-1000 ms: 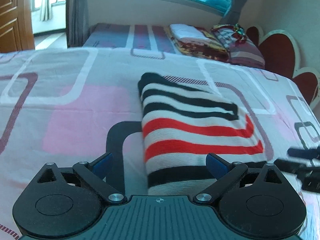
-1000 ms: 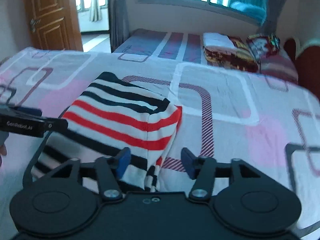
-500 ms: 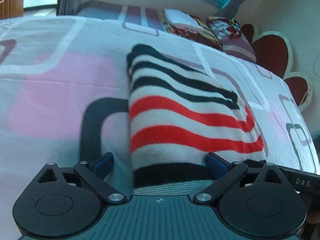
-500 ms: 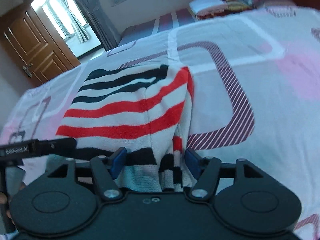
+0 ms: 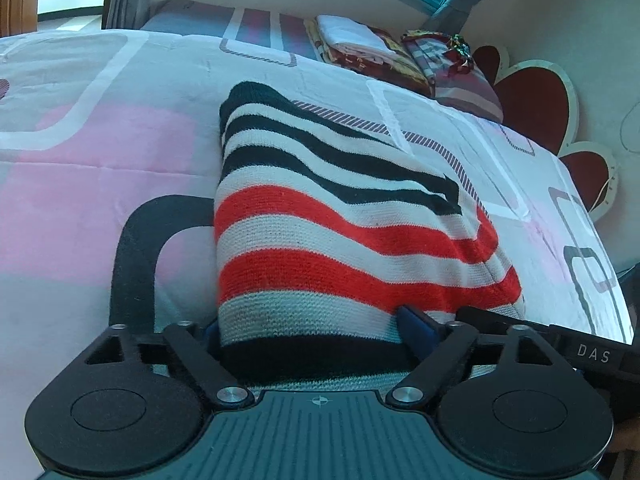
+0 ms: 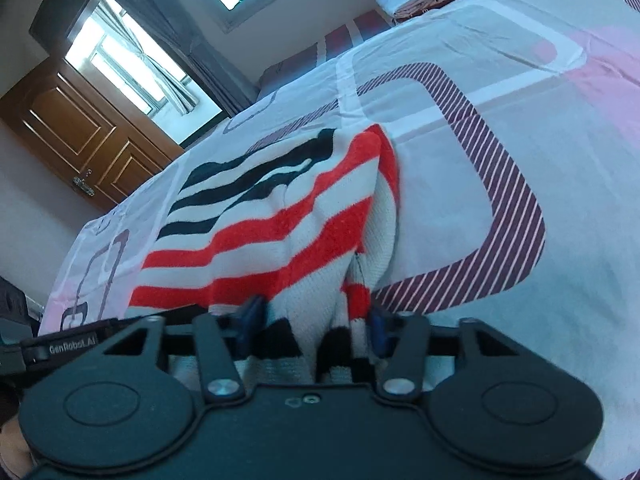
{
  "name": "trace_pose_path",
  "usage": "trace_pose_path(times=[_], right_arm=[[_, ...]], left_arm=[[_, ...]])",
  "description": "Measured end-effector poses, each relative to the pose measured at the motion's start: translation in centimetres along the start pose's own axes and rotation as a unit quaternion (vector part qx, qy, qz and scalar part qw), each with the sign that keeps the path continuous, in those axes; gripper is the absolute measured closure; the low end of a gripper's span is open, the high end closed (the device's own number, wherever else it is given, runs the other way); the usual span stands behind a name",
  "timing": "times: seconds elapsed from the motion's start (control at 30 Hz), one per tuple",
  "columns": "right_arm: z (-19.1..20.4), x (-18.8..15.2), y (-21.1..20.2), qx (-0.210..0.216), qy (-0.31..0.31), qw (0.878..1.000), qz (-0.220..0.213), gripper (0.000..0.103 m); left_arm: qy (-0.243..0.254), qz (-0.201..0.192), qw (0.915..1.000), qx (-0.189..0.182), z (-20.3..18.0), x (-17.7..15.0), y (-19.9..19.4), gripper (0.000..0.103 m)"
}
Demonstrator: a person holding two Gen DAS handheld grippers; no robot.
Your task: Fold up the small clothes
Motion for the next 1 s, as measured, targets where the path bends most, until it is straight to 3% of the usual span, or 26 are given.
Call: trace_pose_path(times=[0.1, 0.17, 0.23, 0.33, 0.37, 0.43, 0.6, 1.0], right_arm=[[0.2, 0.1, -0.3, 0.001, -0.012, 1.000, 0.001, 0.060], [0.0, 0.2, 0.2, -0.002, -0.011, 1.000, 0.002, 0.045], [-0.3, 0.2, 0.8, 0.010, 0.014, 1.000, 0.000, 0.042], [0.4, 0.1, 1.1, 0.000, 0.004, 1.000, -0.005, 0.050], [0.5, 0.1, 1.1, -0.001, 0.008, 1.000, -0.005, 0.052], [0.6, 0.0, 0.6, 0.000, 0.013, 1.000, -0.010, 0.067], [1.8, 0.2, -0.7, -0.009, -0.004, 0.999, -0.031, 0.069], [5.4, 1.1, -2.5, 0.030, -0.003, 0.998, -0.056, 0.070]], left_arm=[[0.001, -0.002, 1.0000, -0.003, 0.2, 0.0, 0.2, 0.021], [-0.005, -0.003, 1.0000, -0.005, 0.3, 0.0, 0.4, 0.020], [-0.005, -0.005, 1.0000, 0.001, 0.1, 0.0, 0.5, 0.020], [-0.007, -0.010, 0.9999, 0.003, -0.1, -0.1, 0.1, 0.027], [-0.007, -0.013, 0.9999, 0.004, -0.3, -0.1, -0.2, 0.035], [-0.006, -0.020, 0.9998, 0.002, -0.5, 0.2, -0.9, 0.042], [-0.007, -0.027, 0.9996, -0.002, -0.7, 0.6, -1.9, 0.050], [0.002, -0.054, 0.9986, 0.000, -0.4, 1.2, -5.9, 0.051]])
Point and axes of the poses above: each gripper's, at about its wrist camera, not at the fingertips, and y roughly the way its jaws point, z to its left, x to its top, the point moved 8 cm from there along y, roughly the way its jaws point, and after that the axes turned 6 degrees about -x, right-handed, at the moved point
